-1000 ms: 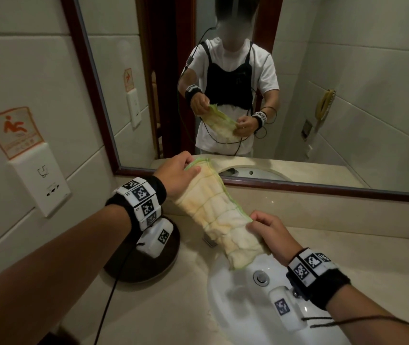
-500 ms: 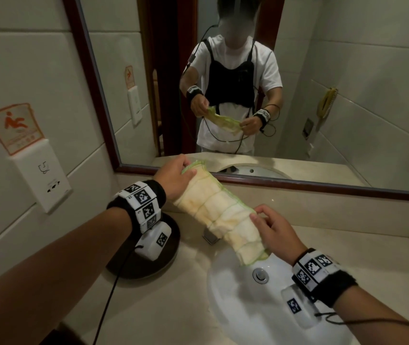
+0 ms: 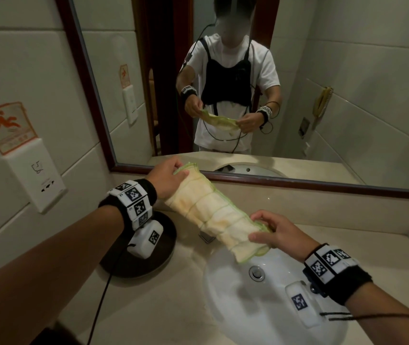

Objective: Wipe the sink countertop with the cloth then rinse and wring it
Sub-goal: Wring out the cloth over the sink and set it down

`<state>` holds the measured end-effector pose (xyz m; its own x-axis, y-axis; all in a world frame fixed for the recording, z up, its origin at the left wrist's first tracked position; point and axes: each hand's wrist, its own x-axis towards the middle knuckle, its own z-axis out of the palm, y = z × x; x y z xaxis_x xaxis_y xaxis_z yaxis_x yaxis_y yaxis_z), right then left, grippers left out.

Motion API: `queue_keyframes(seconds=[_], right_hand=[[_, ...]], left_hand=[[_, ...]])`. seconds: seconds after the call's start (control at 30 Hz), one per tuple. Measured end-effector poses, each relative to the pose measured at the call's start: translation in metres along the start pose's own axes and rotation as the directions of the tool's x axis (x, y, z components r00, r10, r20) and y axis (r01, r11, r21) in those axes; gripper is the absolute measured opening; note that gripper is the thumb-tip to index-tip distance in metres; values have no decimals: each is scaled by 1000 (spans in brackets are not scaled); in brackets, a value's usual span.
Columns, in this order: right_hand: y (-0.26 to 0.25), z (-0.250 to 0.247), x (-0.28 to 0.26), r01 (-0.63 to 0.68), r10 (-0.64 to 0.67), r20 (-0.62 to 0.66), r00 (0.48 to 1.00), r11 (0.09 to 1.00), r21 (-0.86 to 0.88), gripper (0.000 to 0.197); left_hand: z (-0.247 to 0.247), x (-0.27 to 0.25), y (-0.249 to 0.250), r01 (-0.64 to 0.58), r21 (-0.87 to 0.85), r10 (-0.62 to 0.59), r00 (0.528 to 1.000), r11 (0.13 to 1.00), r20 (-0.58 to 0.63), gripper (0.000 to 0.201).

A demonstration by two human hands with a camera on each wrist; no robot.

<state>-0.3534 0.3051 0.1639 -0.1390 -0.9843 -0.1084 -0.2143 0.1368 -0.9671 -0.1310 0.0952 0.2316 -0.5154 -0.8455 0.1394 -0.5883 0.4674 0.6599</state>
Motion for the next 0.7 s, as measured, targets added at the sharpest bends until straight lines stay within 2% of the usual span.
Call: queue_keyframes(seconds=[0.13,0.43,0.63,0.7], right_hand=[[4,-3,0,27,-28,-52,998,999,-25,19],[14,-11,-2,46,-56,-87,995,992,-117,21],[30,-19,-1,-26,21,-77,997,998,-64,16],[34,-19,-1,-40,33,-74,997,994,-102,14]], left_hand=[[1,0,2,-2,-5,2,1000,1000,6,16],[3,-5,-1,-30,7,30,999,1000,39,22],[5,-9,-2,-66,8,66,997,998,29,17],[7,-10,-2,-79,7,79,997,997,12,15]])
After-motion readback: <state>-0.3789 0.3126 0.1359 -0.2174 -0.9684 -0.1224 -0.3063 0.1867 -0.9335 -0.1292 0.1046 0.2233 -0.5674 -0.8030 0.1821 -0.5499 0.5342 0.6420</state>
